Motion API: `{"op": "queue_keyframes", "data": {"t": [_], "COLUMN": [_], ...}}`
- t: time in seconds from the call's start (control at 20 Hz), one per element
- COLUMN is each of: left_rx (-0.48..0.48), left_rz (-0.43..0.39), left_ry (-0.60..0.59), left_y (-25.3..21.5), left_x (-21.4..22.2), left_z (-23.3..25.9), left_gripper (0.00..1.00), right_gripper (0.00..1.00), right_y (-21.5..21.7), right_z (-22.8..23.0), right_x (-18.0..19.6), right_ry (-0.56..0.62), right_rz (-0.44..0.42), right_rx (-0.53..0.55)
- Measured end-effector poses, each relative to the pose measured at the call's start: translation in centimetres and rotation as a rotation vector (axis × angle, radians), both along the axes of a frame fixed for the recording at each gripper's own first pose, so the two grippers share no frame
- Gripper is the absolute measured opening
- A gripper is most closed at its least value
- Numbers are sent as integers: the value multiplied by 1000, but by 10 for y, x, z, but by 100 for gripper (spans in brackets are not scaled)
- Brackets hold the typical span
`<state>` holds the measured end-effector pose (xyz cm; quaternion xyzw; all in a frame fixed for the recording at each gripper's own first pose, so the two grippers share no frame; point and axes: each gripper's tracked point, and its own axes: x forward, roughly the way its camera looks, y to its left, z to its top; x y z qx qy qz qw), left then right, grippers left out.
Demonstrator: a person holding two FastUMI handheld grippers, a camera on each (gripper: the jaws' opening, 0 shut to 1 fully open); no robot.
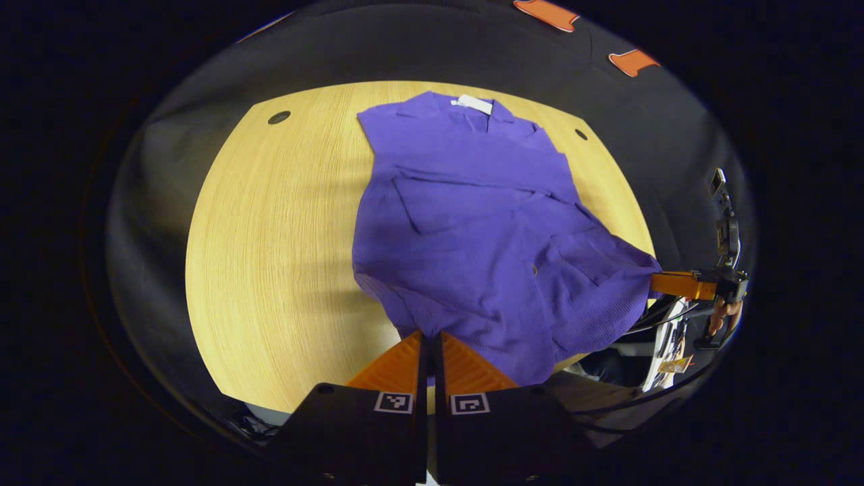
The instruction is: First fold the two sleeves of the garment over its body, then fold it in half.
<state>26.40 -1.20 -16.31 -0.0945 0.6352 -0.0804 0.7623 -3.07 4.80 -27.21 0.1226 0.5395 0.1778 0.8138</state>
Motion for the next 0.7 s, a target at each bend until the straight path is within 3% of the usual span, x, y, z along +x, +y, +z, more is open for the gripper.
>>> {"op": "queue_keyframes", "data": {"t": [0.35,0.7], "left_rx": [37,52], "left_rz": [-65,-109], "left_ry": [-95,-123], "left_y": [9,23], "left_x": [73,149], "left_z": [44,69], "left_gripper": [6,6], "right_gripper": [5,5], "right_y": [7,8], "right_z": [47,80], "right_x": [50,112], "right_ry": [-63,-140], "right_rz": [-6,4], "right_rx": [40,7]}}
